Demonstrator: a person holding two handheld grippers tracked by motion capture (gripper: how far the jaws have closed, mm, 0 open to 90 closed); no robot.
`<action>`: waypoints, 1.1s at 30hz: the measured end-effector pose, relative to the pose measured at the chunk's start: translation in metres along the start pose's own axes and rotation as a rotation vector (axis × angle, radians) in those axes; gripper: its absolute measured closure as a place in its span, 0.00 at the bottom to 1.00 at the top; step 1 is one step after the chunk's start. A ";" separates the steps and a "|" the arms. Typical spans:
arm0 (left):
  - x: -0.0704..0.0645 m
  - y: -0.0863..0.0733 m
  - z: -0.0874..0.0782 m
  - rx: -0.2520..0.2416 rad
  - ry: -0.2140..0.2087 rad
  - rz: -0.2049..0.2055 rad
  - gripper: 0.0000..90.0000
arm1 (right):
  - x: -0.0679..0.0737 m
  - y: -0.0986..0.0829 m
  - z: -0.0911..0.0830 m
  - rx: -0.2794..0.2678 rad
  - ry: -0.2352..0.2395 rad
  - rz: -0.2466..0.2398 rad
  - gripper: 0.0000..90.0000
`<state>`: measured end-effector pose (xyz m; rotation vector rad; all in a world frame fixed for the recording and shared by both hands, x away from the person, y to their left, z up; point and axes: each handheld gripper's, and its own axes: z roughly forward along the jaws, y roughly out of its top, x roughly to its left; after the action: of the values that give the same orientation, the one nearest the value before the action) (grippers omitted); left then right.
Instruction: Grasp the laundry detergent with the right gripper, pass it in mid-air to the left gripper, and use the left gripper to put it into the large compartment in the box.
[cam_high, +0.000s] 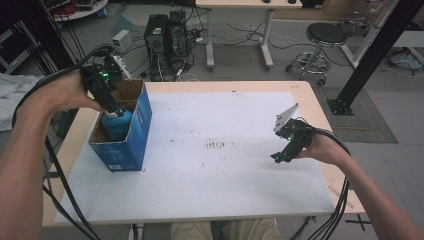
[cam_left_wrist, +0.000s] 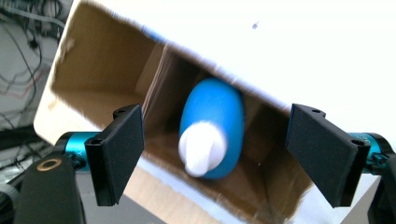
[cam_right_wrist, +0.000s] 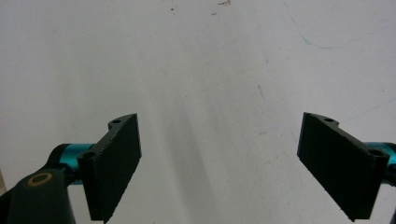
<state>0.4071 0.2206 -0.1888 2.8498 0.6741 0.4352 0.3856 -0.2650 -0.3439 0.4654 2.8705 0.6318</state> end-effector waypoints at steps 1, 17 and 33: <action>-0.003 0.005 -0.001 -0.009 -0.001 0.010 0.22 | 0.000 0.000 0.000 0.003 -0.001 0.001 0.14; -0.059 0.094 0.035 -0.055 -0.055 0.162 0.22 | 0.000 0.002 0.001 0.002 -0.005 0.008 0.14; -0.096 0.125 0.120 0.007 -0.174 0.211 0.19 | -0.005 0.006 -0.009 0.012 -0.042 0.011 0.14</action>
<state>0.4152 0.0531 -0.2948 2.9325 0.3466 0.2094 0.3900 -0.2650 -0.3331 0.4901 2.8357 0.5996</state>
